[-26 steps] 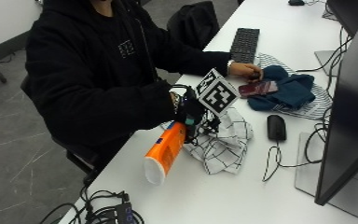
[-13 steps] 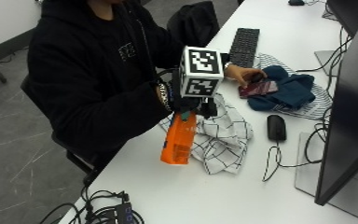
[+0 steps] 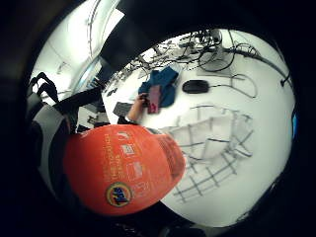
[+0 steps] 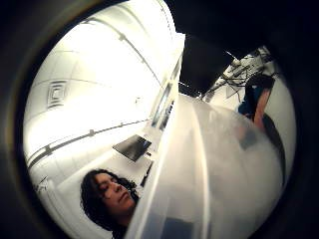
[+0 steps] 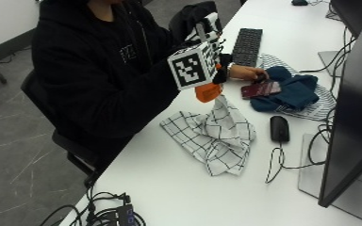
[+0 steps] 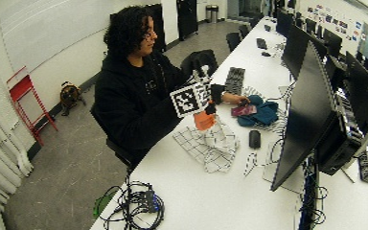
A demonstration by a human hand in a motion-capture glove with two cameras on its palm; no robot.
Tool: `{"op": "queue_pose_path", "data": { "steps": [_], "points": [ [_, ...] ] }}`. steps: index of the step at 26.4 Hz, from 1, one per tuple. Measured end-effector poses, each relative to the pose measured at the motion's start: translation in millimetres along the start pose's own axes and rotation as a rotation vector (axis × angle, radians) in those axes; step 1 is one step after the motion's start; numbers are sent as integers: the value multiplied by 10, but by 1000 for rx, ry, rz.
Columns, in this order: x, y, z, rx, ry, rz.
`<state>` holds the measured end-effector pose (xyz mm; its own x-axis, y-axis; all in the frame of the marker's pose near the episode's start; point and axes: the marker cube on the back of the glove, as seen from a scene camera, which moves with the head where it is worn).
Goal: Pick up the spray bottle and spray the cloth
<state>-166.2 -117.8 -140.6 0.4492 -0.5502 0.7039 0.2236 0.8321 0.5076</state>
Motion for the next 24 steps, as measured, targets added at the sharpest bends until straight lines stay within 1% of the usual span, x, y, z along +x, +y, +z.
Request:
{"op": "queue_pose_path", "data": {
  "steps": [4, 9, 12, 17, 24],
  "points": [
    [5, -202, 582, 10, -102, 18],
    [275, -367, 1316, -24, -59, 27],
    [509, -362, 1608, -44, -24, 55],
    [610, -270, 1804, -85, -28, 57],
    [604, -262, 1848, -86, 30, 23]
  ]
}}
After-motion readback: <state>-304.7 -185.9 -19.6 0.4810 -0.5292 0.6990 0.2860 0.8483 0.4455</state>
